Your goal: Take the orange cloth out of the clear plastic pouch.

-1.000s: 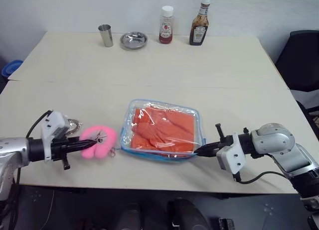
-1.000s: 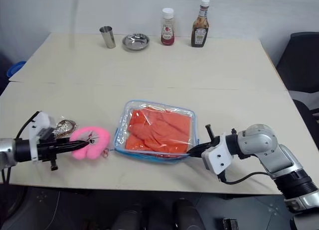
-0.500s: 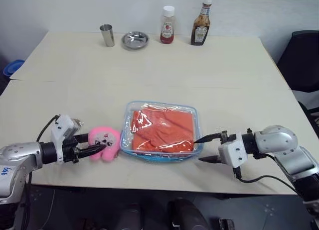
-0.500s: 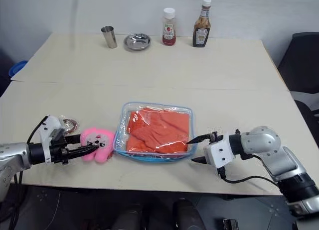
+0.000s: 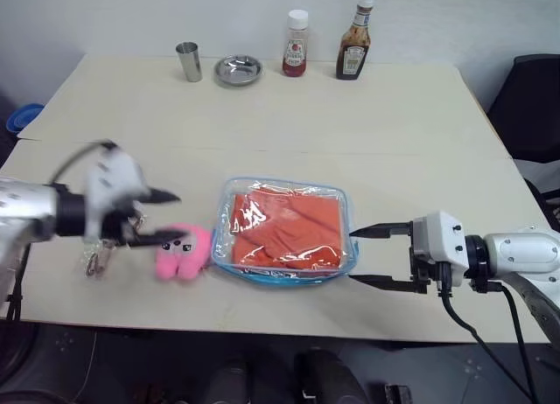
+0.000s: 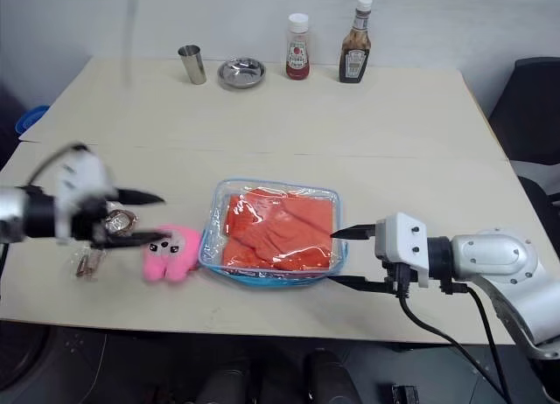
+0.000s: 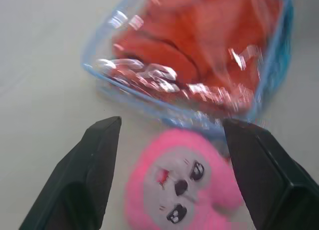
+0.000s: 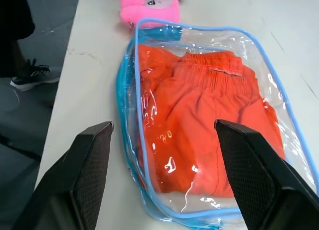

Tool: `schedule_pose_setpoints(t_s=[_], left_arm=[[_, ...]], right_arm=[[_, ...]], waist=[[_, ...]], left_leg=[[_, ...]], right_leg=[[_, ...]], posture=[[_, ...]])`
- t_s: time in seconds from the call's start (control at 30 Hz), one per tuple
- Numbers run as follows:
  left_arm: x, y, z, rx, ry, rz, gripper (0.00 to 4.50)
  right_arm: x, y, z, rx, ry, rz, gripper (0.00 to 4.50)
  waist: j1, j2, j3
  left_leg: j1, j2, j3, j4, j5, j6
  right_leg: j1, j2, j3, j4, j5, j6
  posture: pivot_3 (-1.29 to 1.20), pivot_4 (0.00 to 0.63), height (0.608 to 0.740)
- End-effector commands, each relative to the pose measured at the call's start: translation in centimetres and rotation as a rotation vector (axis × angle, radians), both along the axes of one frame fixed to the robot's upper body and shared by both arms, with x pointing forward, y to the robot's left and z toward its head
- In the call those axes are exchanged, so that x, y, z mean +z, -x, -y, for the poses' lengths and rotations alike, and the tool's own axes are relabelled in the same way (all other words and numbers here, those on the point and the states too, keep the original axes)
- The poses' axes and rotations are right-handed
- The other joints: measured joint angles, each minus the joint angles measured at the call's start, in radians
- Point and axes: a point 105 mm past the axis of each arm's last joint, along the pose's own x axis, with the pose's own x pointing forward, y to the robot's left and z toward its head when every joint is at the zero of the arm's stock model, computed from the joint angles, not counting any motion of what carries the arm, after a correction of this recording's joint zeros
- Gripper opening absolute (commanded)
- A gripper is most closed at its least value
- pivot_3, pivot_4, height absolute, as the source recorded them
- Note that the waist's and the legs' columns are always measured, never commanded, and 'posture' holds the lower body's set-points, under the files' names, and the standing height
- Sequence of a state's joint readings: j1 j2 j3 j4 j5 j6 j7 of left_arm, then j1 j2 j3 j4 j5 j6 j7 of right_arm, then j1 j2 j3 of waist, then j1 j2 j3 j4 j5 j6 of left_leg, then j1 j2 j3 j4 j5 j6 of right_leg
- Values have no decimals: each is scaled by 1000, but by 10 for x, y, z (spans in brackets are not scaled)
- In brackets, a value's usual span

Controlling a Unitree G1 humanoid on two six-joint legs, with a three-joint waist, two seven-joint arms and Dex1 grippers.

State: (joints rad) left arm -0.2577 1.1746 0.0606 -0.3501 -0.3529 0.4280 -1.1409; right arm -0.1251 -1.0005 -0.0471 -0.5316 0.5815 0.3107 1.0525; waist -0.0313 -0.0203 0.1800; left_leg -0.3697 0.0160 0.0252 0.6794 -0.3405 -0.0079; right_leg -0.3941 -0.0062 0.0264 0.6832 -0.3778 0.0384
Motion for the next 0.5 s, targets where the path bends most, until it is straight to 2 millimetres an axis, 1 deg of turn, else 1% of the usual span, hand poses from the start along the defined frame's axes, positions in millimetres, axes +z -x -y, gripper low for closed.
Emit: schedule_pose_setpoints(t_s=[0.03,0.17,0.23,0.37,0.5], left_arm=[[-1,1,18,-143,-45,75,3436],[-8,-13,33,-196,-49,176,3436],[-13,-17,42,-212,-33,187,3436],[-25,-13,52,-292,-64,150,3436],[-26,-10,55,-317,-30,114,3436]], right_arm=[[5,9,-6,15,-20,3,3385],[2,17,-8,8,-26,-23,3385],[1,17,-9,-4,-35,-26,3385],[0,18,-13,-24,-43,-23,3385],[-2,20,-12,-33,-40,-26,3385]], waist=[[2,0,0],[6,0,0],[6,0,0],[2,0,0],[2,0,0]], left_leg=[[-1,0,0,0,0,0],[-1,0,0,1,-2,4],[-1,0,0,1,-2,4],[-1,0,0,1,-2,4],[-1,0,0,1,-2,3]], right_leg=[[-1,0,0,0,0,0],[0,0,0,0,0,0],[0,0,0,0,0,0],[0,0,0,0,0,0],[0,1,0,1,0,0]], posture=[[0,150,740],[0,150,740],[0,150,740],[0,150,740],[0,150,740]])
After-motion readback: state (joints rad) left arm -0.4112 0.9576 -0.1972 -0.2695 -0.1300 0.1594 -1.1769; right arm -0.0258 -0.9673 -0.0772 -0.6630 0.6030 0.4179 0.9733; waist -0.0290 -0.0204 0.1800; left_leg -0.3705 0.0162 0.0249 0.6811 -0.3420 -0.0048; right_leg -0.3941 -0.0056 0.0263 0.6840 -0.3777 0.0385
